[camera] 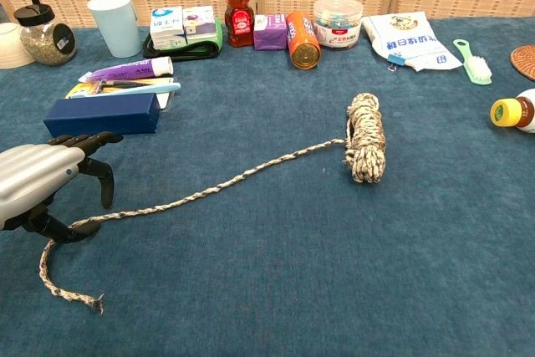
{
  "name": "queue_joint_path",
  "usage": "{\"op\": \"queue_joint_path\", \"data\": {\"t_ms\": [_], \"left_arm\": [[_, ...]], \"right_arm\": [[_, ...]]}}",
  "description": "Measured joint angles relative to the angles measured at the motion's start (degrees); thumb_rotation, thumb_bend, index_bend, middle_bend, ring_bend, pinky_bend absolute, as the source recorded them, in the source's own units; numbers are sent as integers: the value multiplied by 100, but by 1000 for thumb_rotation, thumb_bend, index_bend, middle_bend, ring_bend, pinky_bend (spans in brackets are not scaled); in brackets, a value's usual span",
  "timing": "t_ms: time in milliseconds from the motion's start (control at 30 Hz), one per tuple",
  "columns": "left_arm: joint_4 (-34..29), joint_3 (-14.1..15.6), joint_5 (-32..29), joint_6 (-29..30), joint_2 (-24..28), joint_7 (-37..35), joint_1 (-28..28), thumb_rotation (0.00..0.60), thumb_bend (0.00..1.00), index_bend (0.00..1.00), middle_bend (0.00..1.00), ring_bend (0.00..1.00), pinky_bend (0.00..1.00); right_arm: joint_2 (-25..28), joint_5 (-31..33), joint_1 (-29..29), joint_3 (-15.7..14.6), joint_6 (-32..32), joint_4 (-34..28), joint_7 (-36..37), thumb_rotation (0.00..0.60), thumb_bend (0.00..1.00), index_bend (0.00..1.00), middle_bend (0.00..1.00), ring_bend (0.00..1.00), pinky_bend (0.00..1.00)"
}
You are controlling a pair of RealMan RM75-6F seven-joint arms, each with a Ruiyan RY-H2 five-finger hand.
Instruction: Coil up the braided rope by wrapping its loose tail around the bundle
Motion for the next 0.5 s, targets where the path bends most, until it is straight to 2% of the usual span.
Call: {"op": "queue_joint_path", "data": {"t_ms": [133,333,500], "left_arm": [[43,-7,-56,8,-9,11,-8,600,285,512,0,0,0],[49,-24,-150,-11,1,60,-43,600,348,511,0,0,0],[13,-13,-183,-5,26,72,-58,600,349,511,0,0,0]], "right_arm": [[9,-6,-1,-4,1,1,20,600,0,0,0,0,0],[12,-15,2,-10,-3,-5,32,600,0,0,0,0,0],[10,-23,5,-17,-11,-5,31,600,0,0,0,0,0]]}}
